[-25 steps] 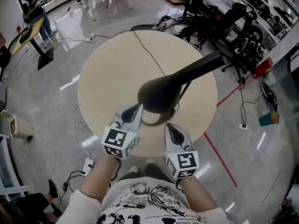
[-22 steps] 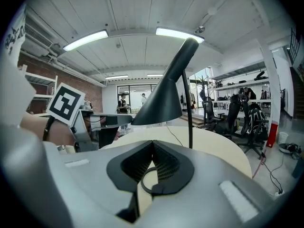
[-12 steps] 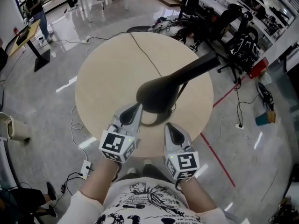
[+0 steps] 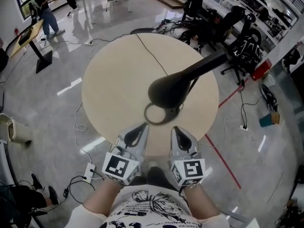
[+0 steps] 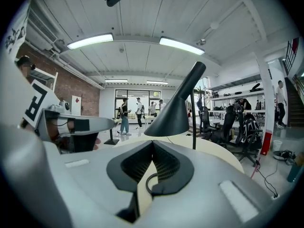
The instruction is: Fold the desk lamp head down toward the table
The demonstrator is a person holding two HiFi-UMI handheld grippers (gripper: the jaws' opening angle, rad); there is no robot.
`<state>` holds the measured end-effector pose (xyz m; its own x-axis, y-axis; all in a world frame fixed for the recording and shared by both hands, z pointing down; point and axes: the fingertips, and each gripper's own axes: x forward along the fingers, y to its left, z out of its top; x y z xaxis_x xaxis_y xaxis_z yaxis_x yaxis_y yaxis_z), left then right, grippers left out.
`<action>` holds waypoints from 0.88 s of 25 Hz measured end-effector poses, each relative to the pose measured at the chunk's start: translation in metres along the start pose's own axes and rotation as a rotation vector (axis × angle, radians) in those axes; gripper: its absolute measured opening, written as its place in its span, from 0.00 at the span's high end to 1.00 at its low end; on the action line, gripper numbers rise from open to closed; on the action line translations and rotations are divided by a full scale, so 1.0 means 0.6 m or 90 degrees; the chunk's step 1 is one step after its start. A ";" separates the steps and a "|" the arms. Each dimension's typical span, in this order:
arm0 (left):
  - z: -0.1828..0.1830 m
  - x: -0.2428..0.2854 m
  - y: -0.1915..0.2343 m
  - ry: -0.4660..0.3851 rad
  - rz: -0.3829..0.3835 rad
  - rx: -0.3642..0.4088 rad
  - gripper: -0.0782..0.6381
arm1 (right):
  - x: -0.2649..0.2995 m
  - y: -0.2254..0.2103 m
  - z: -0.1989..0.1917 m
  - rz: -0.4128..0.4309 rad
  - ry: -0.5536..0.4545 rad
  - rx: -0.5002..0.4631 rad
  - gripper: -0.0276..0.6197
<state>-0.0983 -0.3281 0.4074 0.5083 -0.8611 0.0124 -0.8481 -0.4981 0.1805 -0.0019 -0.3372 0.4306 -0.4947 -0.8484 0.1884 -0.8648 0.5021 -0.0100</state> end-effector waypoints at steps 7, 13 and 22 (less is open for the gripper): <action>-0.029 -0.063 -0.013 0.028 -0.023 -0.024 0.89 | -0.043 0.052 -0.013 -0.029 -0.018 -0.034 0.94; -0.046 -0.098 -0.038 0.027 -0.020 -0.019 0.89 | -0.094 0.058 -0.023 -0.042 -0.024 -0.031 0.94; -0.058 -0.166 -0.149 0.028 -0.010 0.029 0.89 | -0.217 0.084 -0.051 -0.015 -0.027 -0.019 0.94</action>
<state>-0.0680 -0.1945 0.4241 0.5264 -0.8486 0.0528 -0.8456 -0.5160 0.1364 0.0218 -0.1963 0.4359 -0.4785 -0.8658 0.1461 -0.8733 0.4866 0.0233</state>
